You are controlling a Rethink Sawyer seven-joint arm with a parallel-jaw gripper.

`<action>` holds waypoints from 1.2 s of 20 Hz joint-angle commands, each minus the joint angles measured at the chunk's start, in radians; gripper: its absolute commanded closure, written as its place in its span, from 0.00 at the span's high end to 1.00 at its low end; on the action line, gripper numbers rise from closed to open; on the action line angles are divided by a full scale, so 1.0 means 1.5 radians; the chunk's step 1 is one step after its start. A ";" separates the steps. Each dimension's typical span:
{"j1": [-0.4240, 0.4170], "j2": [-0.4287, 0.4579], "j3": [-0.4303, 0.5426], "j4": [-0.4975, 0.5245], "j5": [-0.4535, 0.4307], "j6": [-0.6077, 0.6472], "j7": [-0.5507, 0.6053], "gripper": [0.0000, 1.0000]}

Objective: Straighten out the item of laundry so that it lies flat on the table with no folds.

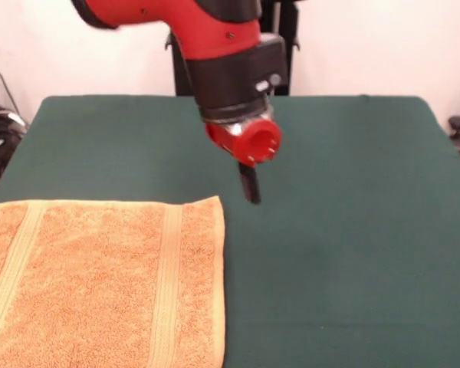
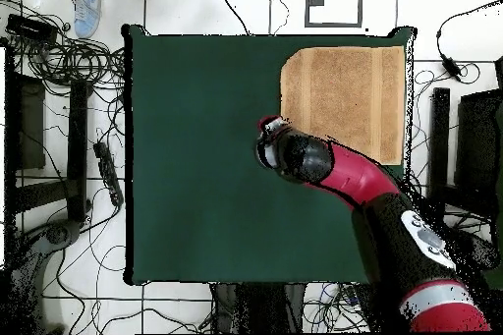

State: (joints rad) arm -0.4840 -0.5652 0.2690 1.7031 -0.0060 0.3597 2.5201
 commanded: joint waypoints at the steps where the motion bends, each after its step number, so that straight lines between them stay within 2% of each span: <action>1: -0.031 -0.052 -0.101 -0.073 -0.092 0.155 -0.094 0.00; 8: -0.115 -0.055 -0.040 -0.121 -0.177 0.218 -0.182 0.00; 13: -0.129 0.010 -0.009 -0.137 -0.227 0.162 -0.150 0.00; 18: -0.140 0.061 0.026 -0.141 -0.235 0.132 -0.118 0.00; 24: -0.144 0.080 0.051 -0.124 -0.218 0.110 -0.091 0.00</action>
State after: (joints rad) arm -0.7371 -0.5598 0.1931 1.4761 -0.3176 0.5633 2.5201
